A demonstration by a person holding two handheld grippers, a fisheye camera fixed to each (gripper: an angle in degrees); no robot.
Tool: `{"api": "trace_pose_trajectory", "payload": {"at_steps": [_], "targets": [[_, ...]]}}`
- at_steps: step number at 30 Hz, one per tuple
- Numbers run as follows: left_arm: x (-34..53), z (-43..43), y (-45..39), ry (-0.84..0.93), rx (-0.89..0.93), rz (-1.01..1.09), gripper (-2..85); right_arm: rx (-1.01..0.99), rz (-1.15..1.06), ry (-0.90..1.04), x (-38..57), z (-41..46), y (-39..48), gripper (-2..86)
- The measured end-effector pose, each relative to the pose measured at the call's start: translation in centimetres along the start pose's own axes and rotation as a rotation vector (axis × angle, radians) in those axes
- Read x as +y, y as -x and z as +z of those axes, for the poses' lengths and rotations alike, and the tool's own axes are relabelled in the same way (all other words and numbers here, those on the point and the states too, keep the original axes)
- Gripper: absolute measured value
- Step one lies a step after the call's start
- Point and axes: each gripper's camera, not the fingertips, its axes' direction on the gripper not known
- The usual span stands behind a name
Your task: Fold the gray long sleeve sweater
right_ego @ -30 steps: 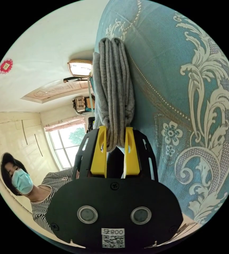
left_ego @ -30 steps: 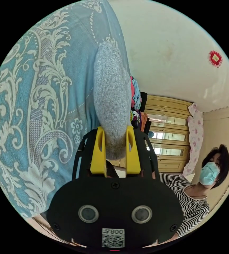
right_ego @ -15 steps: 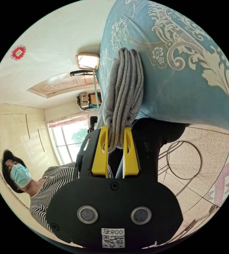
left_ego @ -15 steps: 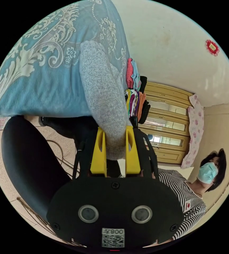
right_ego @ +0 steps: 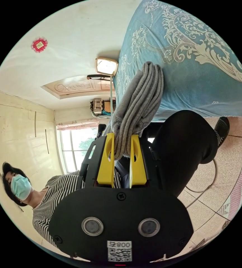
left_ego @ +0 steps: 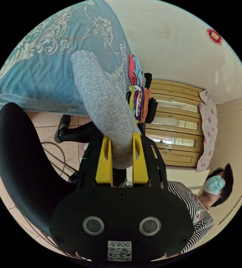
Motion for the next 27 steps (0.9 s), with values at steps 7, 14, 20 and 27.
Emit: {"api": "trace_pose_trajectory", "payload": {"at_steps": [7,14,20,27], "targets": [[-3.6,3.3,-3.2,-0.006,-0.023,-0.014,12.0,-0.062,-0.012,-0.006,-0.1,-2.3,0.1,8.7],[-9.7,6.8,-6.4,0.017,-0.041,-0.036,12.0,-0.102,-0.046,0.000,-2.3,-5.4,0.9,8.7],[-17.6,9.7,-8.2,0.105,-0.061,-0.081,12.0,-0.121,-0.024,0.064,-6.0,-7.3,1.5,8.7],[-27.5,13.0,-11.5,0.181,-0.043,-0.266,11.9,-0.174,0.158,0.163,-12.3,-9.7,3.5,8.7]]}}
